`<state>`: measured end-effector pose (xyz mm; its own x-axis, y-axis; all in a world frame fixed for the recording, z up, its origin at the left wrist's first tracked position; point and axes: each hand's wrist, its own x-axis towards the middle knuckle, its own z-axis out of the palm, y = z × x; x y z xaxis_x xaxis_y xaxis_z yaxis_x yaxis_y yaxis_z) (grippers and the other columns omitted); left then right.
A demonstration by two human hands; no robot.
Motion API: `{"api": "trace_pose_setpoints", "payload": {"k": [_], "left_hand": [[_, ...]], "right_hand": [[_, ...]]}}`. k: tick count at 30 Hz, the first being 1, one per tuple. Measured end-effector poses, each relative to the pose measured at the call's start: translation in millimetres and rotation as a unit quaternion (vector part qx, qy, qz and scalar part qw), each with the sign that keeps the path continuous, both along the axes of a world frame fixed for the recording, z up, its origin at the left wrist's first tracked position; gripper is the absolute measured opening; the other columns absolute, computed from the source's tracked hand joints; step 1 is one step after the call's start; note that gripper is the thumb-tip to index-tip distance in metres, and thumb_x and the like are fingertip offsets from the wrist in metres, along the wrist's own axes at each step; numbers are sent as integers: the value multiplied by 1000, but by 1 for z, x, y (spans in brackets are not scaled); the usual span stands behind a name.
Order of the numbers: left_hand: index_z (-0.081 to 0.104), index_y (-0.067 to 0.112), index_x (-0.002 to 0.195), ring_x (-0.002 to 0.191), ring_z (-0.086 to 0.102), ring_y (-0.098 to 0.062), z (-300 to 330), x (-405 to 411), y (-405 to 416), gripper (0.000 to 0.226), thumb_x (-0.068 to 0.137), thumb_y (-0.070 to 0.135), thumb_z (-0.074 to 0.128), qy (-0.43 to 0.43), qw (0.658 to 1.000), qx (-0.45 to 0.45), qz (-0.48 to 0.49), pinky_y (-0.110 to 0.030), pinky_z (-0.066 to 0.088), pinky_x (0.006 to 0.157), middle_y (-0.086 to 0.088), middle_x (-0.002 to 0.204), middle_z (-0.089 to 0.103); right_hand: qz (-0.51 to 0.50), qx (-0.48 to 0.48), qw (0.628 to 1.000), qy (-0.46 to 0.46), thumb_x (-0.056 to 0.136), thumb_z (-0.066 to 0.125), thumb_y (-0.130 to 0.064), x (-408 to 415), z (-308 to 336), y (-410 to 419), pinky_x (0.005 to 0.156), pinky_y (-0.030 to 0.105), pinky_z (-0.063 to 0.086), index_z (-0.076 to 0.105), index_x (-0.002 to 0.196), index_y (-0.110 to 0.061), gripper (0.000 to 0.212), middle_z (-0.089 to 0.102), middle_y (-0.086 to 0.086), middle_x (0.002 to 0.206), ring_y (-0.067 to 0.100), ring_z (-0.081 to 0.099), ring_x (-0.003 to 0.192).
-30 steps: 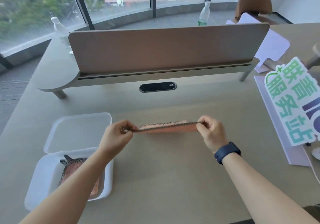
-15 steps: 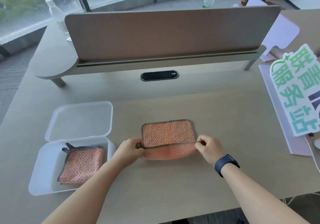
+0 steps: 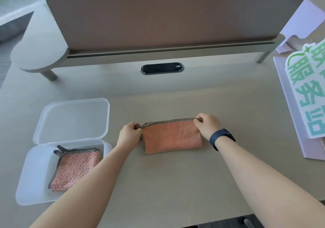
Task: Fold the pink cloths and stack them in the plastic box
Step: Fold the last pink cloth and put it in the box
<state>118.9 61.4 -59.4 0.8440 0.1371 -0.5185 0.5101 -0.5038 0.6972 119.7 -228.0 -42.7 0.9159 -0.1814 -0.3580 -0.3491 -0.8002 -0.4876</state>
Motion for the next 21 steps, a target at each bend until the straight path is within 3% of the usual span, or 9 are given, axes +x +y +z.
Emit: {"api": "trace_pose_setpoints", "payload": {"k": [4, 8, 15, 18, 21], "left_hand": [[61, 13, 77, 62, 55, -23, -5, 4, -5, 13, 77, 11, 48, -5, 997, 67, -30, -30, 43, 54, -1, 67, 62], [57, 9, 74, 61, 53, -23, -9, 5, -8, 11, 79, 17, 50, -16, 996, 84, -31, -29, 41, 54, -5, 67, 62], [44, 13, 62, 57, 43, -18, -11, 6, -10, 32, 86, 29, 58, -76, 992, 104, -14, -30, 32, 50, 2, 57, 50], [51, 11, 70, 64, 48, -21, -11, 9, -10, 28, 87, 32, 58, -79, 991, 105, -12, -31, 33, 53, 0, 65, 56], [58, 20, 103, 79, 54, -20, -8, 8, -11, 22, 87, 35, 61, -95, 985, 145, -21, -31, 38, 61, 1, 97, 57]], "right_hand": [[3, -13, 1000, 17, 90, 52, -23, 8, -7, 1, 67, 32, 47, 63, 82, -14, 16, 70, 4, 77, 26, 63, 74], [-16, -1, 1000, 25, 89, 55, -23, 9, -15, 1, 66, 33, 49, 60, 81, -14, 13, 70, 4, 73, 24, 64, 70], [-36, 6, 999, 16, 90, 53, -24, 7, -22, -4, 58, 29, 47, 55, 76, -16, 16, 69, 1, 64, 17, 62, 62], [-37, 5, 999, 9, 90, 54, -21, 6, -22, -7, 56, 27, 41, 56, 80, -15, 12, 70, -2, 70, 18, 63, 67], [-47, -40, 997, -47, 87, 59, -17, 0, -17, -5, 66, 30, 45, 58, 95, -15, 8, 60, 4, 95, 26, 59, 77]]}}
